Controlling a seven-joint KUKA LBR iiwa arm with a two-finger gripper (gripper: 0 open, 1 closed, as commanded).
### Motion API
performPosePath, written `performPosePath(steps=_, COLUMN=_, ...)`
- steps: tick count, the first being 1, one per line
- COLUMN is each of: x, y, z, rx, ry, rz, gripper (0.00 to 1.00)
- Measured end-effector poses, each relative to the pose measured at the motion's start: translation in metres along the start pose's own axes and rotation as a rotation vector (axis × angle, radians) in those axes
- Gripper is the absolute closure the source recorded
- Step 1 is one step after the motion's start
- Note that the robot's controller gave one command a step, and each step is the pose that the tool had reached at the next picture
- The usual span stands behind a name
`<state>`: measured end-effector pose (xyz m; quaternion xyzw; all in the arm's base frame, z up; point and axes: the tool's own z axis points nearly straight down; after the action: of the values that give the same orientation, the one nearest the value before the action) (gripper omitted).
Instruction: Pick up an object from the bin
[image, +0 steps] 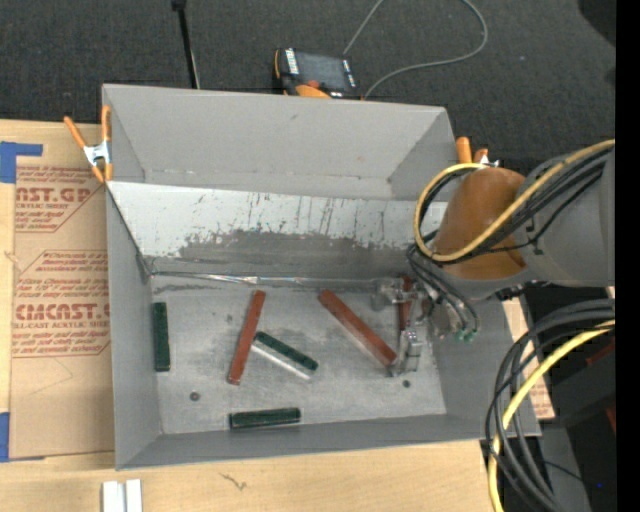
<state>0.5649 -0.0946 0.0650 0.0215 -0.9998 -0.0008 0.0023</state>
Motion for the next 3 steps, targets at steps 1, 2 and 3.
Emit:
performPosePath(steps=1, x=0.003, y=0.032, z=-0.013, rx=0.001, ry=-0.002, rz=0.365, gripper=0.00)
performPosePath(steps=2, x=0.015, y=0.049, z=-0.010, rx=0.001, ry=0.002, rz=0.548, gripper=0.00)
performPosePath(steps=3, x=0.085, y=0.060, z=-0.019, rx=0.001, ry=-0.001, rz=0.785, gripper=0.00)
